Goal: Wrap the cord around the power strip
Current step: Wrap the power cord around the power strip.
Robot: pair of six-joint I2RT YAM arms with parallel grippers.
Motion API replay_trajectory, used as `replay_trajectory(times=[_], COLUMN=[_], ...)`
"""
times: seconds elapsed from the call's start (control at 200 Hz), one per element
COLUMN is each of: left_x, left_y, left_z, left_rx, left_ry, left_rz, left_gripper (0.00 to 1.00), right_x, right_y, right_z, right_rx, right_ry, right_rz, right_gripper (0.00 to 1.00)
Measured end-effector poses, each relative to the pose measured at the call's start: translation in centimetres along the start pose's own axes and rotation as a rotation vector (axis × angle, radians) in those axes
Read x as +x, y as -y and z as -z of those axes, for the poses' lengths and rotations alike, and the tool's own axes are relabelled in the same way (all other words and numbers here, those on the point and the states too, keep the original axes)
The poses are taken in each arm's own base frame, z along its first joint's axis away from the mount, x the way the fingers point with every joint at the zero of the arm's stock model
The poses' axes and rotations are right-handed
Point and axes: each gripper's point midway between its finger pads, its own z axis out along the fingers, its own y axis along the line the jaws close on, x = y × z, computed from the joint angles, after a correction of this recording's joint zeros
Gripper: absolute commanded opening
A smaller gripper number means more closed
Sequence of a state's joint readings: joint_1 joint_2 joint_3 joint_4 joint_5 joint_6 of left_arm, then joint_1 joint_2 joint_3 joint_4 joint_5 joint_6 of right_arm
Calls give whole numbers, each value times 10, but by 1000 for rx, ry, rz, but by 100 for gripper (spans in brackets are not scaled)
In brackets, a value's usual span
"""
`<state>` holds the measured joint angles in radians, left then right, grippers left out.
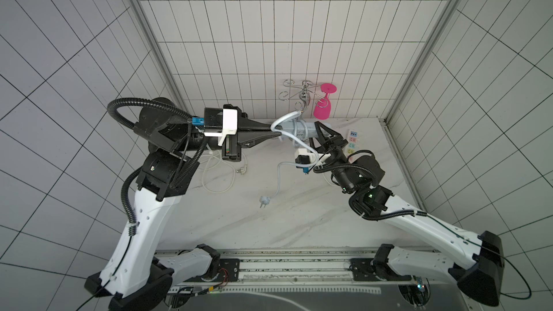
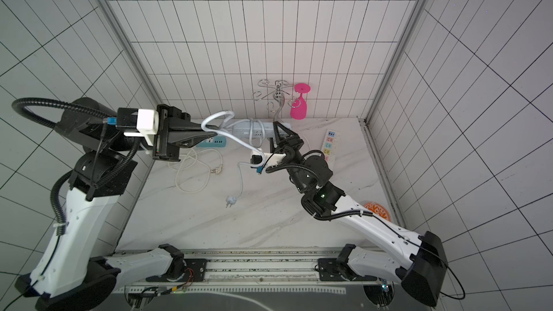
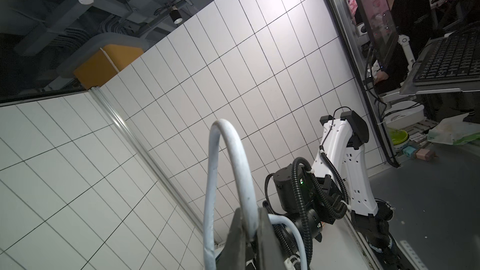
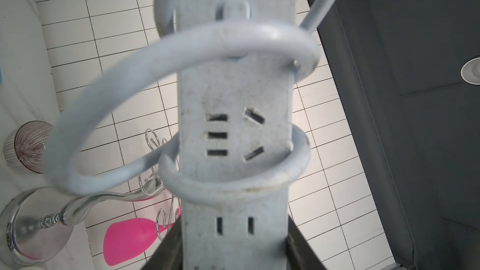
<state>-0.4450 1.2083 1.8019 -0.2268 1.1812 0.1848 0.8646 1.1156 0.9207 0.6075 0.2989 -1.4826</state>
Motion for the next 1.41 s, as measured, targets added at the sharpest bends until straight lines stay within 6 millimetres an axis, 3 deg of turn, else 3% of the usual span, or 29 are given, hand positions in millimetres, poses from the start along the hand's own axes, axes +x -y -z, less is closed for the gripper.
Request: replay_trajectory(times=[0.18, 0.4, 0.83, 1.201, 1.406], left_x=[6, 38, 107, 161, 192], left_y=[-28, -59, -105, -120, -110], left_z=[-9, -14, 4, 30, 41], left_rx=[60, 106, 36, -79, -154], left_ry=[57, 49, 0, -8, -14], left_rz=[17, 62, 193, 341, 422], left_gripper=[0, 0, 0, 0, 0], right_x=[-8, -29, -40, -43, -44], right_y=[-4, -24, -26, -29, -25], right_z=[7, 21, 38, 41, 43], right_rx=[-9, -62, -67, -68, -59], right_ry=[34, 98, 147, 158, 162], right_rz=[-12, -14, 6, 22, 18], right_gripper=[0, 0, 0, 0, 0])
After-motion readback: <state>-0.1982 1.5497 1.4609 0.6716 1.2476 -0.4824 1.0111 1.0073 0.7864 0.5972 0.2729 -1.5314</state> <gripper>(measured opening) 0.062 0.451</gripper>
